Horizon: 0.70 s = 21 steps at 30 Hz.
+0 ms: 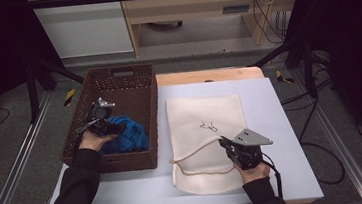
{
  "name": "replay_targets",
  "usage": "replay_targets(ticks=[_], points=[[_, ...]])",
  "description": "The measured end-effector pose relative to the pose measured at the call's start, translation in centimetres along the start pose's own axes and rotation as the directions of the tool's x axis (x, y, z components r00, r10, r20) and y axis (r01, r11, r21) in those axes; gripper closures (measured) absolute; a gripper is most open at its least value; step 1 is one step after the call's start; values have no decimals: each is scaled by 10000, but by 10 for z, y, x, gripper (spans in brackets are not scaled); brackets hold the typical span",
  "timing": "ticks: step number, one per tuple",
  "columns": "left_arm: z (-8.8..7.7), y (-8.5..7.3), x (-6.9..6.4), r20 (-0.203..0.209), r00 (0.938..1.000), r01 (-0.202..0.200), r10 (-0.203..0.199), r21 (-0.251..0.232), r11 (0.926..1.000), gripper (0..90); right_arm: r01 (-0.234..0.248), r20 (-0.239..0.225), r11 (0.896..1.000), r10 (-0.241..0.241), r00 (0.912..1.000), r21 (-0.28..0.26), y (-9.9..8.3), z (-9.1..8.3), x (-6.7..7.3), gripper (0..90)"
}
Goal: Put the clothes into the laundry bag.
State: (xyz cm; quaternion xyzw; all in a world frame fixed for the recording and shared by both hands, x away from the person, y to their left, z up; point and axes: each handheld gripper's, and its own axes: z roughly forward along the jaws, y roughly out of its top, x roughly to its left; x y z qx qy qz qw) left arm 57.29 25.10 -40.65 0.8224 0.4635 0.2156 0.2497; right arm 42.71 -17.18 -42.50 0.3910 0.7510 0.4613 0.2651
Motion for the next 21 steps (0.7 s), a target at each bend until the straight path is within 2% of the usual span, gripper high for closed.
replay_targets(ticks=[9,16,21], points=[[9,-2,-1,83,10000,-2,-5,830,9966,181,18,-61,10000,-17,10000,94,-1,1,0,880],[20,-4,-2,57,10000,35,-45,1711,9853,193,14,-130,9997,-11,9999,237,-1,2,-1,879],[25,-6,-2,86,9999,122,-146,2308,9729,322,-9,-159,9996,13,9999,272,-2,3,-1,879]])
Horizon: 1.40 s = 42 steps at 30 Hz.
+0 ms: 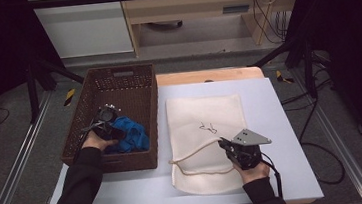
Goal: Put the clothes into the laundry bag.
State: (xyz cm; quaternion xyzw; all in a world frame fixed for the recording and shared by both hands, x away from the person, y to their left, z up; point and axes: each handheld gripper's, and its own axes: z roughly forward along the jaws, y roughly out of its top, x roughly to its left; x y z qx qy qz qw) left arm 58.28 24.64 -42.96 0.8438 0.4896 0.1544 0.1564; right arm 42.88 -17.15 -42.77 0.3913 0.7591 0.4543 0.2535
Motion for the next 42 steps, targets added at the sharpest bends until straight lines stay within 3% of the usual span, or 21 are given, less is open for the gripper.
replay_targets(ticks=[7,10,12,15,17,18,22,27,29,31,35,38,40,42], points=[[0,0,0,-32,9995,306,-305,368,9989,584,-17,-24,10000,17,10000,24,0,0,-1,879],[-2,0,0,-9,9995,317,-317,355,9989,647,-5,-11,10000,5,10000,9,0,0,-1,879],[-6,1,0,170,9994,311,-312,91,9995,668,-41,-14,10000,41,10000,7,0,-1,-2,879],[-14,1,-2,432,9986,333,-300,-791,9963,681,-41,-17,10000,41,10000,-19,0,-1,-2,880],[-21,0,-2,376,9989,335,-284,-1438,9890,684,-53,-13,10000,53,10000,-19,0,-1,-2,880],[-24,-1,-2,289,9990,396,-349,-1853,9819,685,-50,-7,10000,50,10000,-25,0,-1,-2,879],[-39,-7,0,179,9993,374,-333,-3341,9418,689,-46,18,10000,46,10000,-20,-1,-1,-2,879],[-54,-15,3,-185,9958,692,-898,-4905,8687,690,-94,8,10000,94,10000,-8,-1,-1,-3,880],[-58,-18,5,-137,9936,876,-1121,-5339,8410,690,-119,4,9999,119,9999,-22,0,-1,-3,881],[-61,-21,6,-39,9926,980,-1213,-5637,8202,690,-135,3,9999,135,9999,-54,0,-2,-2,881],[-67,-24,7,0,9900,1092,-1408,-6313,7678,690,-121,53,9999,122,9999,-108,0,-2,-3,880],[-71,-25,9,132,9881,1238,-1534,-6606,7404,690,-169,50,9998,169,9998,-92,0,-1,-4,881],[-75,-26,10,148,9867,1275,-1621,-6890,7135,690,-180,65,9998,181,9998,-117,1,-1,-4,881],[-78,-27,9,16,9874,1131,-1585,-7076,6975,690,-185,97,9997,187,9998,-183,1,-1,-4,881]])
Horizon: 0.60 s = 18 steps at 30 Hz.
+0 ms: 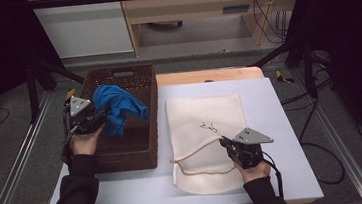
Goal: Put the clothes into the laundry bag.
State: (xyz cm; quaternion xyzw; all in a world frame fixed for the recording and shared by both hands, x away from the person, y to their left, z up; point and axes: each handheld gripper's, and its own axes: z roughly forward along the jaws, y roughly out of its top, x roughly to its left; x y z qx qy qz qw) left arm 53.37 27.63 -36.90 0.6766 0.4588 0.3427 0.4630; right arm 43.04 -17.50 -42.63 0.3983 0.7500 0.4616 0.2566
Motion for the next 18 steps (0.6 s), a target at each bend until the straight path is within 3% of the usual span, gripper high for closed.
replay_targets(ticks=[4,10,18], points=[[-8,6,-1,140,9998,152,-145,-516,9986,689,-48,-20,10000,48,10000,-63,0,1,-1,881],[-26,21,-9,704,9965,530,-441,-1300,9901,690,-124,-44,9999,124,9999,-75,0,2,-2,882],[-57,38,-24,1249,9909,731,-496,-1916,9787,690,-206,-53,9996,205,9998,-174,1,2,-3,882]])
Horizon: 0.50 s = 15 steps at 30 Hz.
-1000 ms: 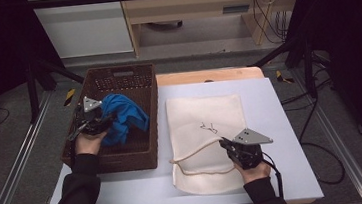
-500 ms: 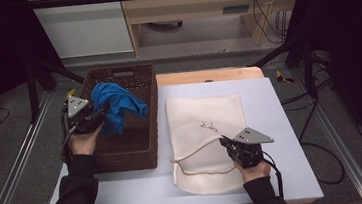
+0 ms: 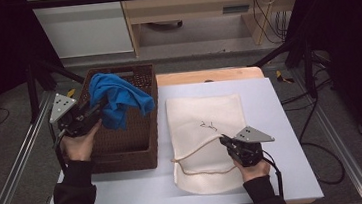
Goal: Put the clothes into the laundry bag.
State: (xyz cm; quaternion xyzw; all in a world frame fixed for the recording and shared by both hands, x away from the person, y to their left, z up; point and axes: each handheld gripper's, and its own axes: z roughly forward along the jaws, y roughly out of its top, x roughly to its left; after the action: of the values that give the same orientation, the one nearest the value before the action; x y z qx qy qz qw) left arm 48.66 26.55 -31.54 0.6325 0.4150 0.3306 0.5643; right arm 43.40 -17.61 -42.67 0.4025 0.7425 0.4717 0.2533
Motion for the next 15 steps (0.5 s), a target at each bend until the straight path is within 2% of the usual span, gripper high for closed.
replay_targets(ticks=[6,10,15], points=[[-18,8,-9,512,9986,155,-145,-182,9997,690,17,37,10000,-17,10000,-7,0,0,0,882],[-31,12,-17,800,9968,-55,79,-306,9995,689,57,52,10000,-57,10000,14,0,1,0,882],[-44,12,-31,1246,9915,-317,366,-408,9987,690,60,69,10000,-60,10000,-5,1,0,0,881]])
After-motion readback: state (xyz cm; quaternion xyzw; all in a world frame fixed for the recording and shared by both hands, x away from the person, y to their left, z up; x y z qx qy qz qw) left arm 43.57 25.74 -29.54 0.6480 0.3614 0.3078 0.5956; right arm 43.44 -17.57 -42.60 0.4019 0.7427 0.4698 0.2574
